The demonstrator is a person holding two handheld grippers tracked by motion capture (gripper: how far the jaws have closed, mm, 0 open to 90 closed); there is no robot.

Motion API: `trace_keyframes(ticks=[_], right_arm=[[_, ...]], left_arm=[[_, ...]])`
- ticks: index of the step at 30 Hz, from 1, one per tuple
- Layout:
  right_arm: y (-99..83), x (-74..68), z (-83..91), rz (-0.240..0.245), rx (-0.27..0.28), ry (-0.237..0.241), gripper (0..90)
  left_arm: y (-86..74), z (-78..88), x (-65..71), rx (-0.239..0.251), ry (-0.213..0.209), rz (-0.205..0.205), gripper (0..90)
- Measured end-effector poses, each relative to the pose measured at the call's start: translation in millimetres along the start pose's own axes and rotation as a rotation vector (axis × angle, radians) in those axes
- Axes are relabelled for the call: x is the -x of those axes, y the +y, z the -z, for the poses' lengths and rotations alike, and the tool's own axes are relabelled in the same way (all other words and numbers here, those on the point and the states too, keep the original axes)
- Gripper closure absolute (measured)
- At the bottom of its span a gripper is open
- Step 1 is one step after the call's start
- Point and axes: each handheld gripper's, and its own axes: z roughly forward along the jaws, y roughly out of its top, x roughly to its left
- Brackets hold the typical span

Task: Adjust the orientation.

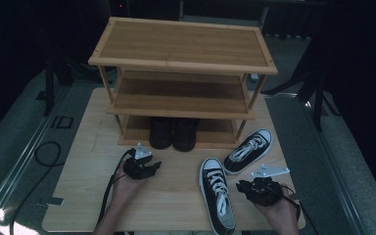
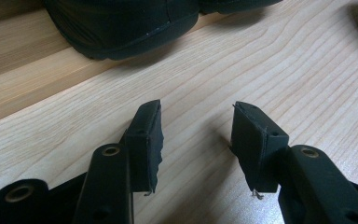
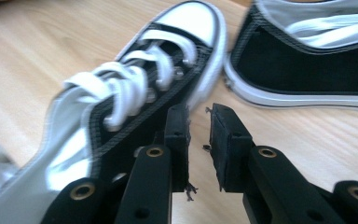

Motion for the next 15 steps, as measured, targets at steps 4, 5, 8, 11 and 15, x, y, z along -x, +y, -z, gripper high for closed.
trace_keyframes(ticks=[4, 5, 8, 11, 15], right_arm=[[0.7, -9.4, 2.7, 0.000, -0.007, 0.040, 76.4], [1.1, -12.4, 3.9, -0.001, -0.009, 0.048, 76.2], [1.4, -19.7, 4.7, 0.007, -0.010, 0.071, 74.6], [1.5, -27.9, 5.0, 0.015, -0.003, 0.091, 72.9], [0.6, -39.3, 3.0, 0.020, -0.008, 0.112, 68.8]], left_arm=[[-0.1, 0.0, 0.1, 0.000, 0.001, -0.001, 53.6], [-0.1, 0.0, 0.0, 0.001, 0.001, -0.001, 53.6], [-0.1, 0.0, 0.1, 0.001, 0.002, -0.002, 53.6], [-0.2, 0.0, 0.1, 0.001, 0.002, -0.002, 53.6], [-0.2, -0.1, 0.3, 0.001, 0.003, -0.004, 53.6]])
